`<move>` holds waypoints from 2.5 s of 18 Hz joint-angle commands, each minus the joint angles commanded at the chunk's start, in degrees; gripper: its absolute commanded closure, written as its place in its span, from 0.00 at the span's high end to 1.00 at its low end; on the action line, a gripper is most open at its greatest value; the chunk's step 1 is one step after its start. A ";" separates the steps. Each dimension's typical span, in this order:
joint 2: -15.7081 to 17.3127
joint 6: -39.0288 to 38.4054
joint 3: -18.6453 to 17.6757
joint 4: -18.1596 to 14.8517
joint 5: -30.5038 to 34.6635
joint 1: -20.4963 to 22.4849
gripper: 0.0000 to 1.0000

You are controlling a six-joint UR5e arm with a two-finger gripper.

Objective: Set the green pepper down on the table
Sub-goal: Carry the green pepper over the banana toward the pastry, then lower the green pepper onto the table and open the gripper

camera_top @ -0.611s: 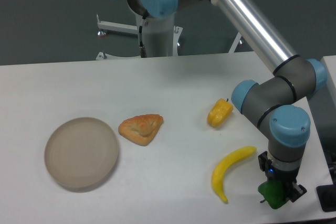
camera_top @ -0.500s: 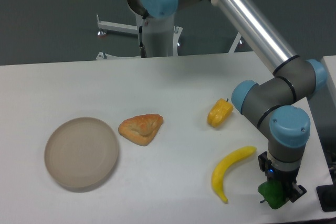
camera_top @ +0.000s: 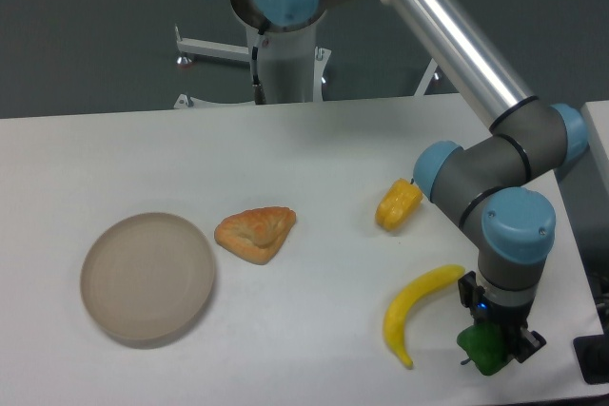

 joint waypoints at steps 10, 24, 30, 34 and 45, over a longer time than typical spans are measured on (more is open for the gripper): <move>10.64 -26.88 -15.04 0.35 -3.87 -8.96 0.35; 7.14 -44.58 -21.02 11.33 -10.72 -13.19 0.35; 5.29 -44.58 -20.58 13.01 -10.46 -13.28 0.36; 4.76 -43.35 -20.41 12.92 -9.41 -13.36 0.36; 5.37 -43.35 -20.14 12.66 -8.79 -13.36 1.00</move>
